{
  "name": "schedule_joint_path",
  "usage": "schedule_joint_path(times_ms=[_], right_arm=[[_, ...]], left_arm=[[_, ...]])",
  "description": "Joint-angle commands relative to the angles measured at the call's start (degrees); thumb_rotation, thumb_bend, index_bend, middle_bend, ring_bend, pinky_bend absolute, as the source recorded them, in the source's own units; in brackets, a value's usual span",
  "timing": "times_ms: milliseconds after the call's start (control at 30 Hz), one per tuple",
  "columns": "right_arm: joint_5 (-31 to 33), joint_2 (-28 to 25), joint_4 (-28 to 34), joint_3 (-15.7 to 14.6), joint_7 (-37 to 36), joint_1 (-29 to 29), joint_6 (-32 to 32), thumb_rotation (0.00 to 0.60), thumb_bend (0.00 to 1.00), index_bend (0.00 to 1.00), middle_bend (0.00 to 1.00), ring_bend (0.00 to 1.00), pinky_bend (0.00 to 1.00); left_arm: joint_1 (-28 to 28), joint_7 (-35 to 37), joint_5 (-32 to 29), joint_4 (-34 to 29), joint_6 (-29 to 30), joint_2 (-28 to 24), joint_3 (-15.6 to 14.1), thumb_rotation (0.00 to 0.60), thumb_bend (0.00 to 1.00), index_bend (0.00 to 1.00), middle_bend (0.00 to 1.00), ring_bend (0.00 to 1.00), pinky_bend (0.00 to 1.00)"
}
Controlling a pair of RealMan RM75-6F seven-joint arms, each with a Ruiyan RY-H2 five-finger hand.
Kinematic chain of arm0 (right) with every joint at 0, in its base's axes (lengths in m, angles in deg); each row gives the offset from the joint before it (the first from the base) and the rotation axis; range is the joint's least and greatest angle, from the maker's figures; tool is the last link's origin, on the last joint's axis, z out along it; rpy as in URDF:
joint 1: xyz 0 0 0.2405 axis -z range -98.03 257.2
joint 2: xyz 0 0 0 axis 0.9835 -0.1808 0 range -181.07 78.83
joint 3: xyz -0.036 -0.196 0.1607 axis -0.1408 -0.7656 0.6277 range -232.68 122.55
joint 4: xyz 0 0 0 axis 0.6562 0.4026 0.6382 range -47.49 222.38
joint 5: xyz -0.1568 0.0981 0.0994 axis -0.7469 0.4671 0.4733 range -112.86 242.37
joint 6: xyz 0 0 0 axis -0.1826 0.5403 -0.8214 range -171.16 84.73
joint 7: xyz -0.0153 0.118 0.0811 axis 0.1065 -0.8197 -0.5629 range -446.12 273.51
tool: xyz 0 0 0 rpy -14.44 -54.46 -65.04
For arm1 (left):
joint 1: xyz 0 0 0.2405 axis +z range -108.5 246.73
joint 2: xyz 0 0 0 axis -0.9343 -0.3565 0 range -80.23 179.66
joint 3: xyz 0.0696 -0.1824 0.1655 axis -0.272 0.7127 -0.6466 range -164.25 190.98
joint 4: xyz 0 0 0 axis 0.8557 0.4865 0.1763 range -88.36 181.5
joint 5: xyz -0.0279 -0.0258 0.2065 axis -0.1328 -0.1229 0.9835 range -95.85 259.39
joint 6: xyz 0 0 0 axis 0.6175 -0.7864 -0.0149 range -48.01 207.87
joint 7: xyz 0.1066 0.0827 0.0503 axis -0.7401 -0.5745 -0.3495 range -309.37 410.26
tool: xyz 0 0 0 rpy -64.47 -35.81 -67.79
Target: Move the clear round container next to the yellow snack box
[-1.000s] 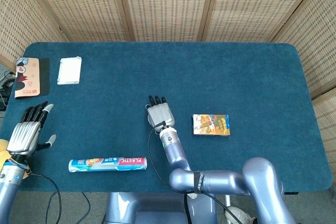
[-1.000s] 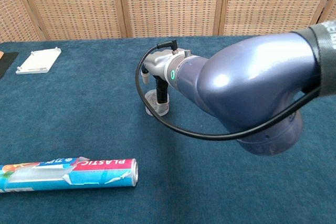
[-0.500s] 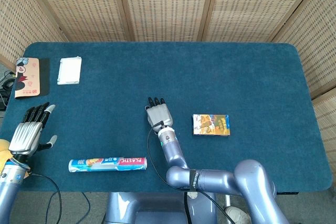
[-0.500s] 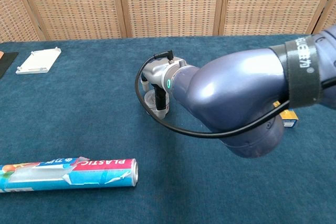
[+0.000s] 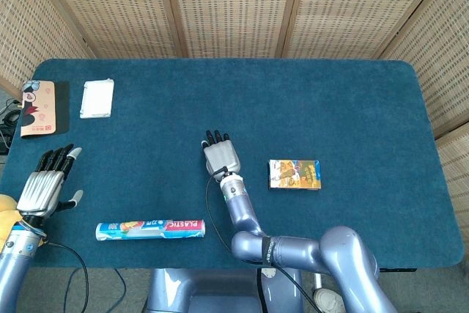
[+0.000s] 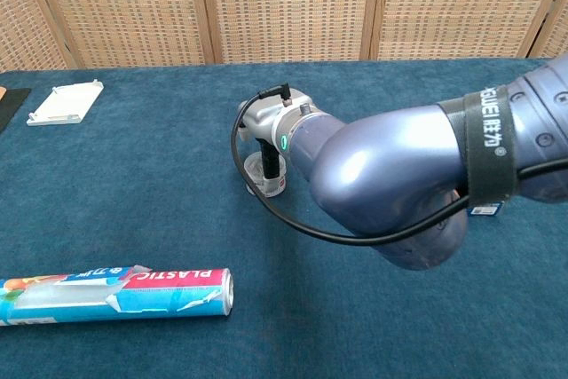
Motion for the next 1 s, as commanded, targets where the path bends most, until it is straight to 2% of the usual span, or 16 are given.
schedule_joint_path(times_ms=[33, 333, 533, 633, 767, 900, 1000], right_arm=[[-0.5, -0.1, 0.6, -0.1, 0.3, 0.4, 0.5, 0.600, 0.09, 0.61, 0.09, 0.00, 0.20], [-0.6, -0.2, 1.6, -0.1, 0.6, 1.5, 0.6, 0.600, 0.08, 0.64, 0.12, 0.00, 0.21], [-0.9, -2.5, 6.1, 0.7, 3.5, 1.0, 3.6, 0.600, 0.08, 0.64, 0.12, 0.00, 0.21], [-0.5, -6.1, 13.2, 2.3, 8.6, -0.3, 8.5, 0.600, 0.08, 0.64, 0.12, 0.00, 0.22], [0.7, -9.8, 21.9, 3.4, 13.1, -0.6, 13.6, 0.600, 0.08, 0.64, 0.12, 0.00, 0.22], [1.2, -12.4, 28.0, 3.4, 14.6, 0.1, 17.5, 0.600, 0.08, 0.64, 0.12, 0.00, 0.22], [1.4, -14.2, 32.4, 1.8, 15.1, 1.8, 20.7, 0.600, 0.08, 0.64, 0.12, 0.00, 0.22]], left_arm=[[0.0, 0.2, 0.0, 0.0, -0.1, -0.1, 0.1, 0.600, 0.34, 0.00, 0.00, 0.00, 0.00], [0.1, 2.5, 0.4, -0.1, -1.0, -0.7, 0.2, 0.600, 0.34, 0.00, 0.00, 0.00, 0.00], [-0.2, 5.0, -0.4, 0.6, -2.8, -1.1, 0.5, 0.600, 0.34, 0.00, 0.00, 0.00, 0.00], [-0.3, 9.0, 0.8, -0.7, -4.4, -2.5, 0.3, 0.600, 0.34, 0.00, 0.00, 0.00, 0.00], [-0.2, 9.4, 3.1, -1.4, -3.8, -3.5, -0.3, 0.600, 0.34, 0.00, 0.00, 0.00, 0.00], [0.6, 8.7, 5.2, -2.5, -1.6, -3.9, -0.7, 0.600, 0.33, 0.00, 0.00, 0.00, 0.00], [1.3, 8.2, 7.0, -3.6, 0.3, -4.4, -1.1, 0.600, 0.34, 0.00, 0.00, 0.00, 0.00]])
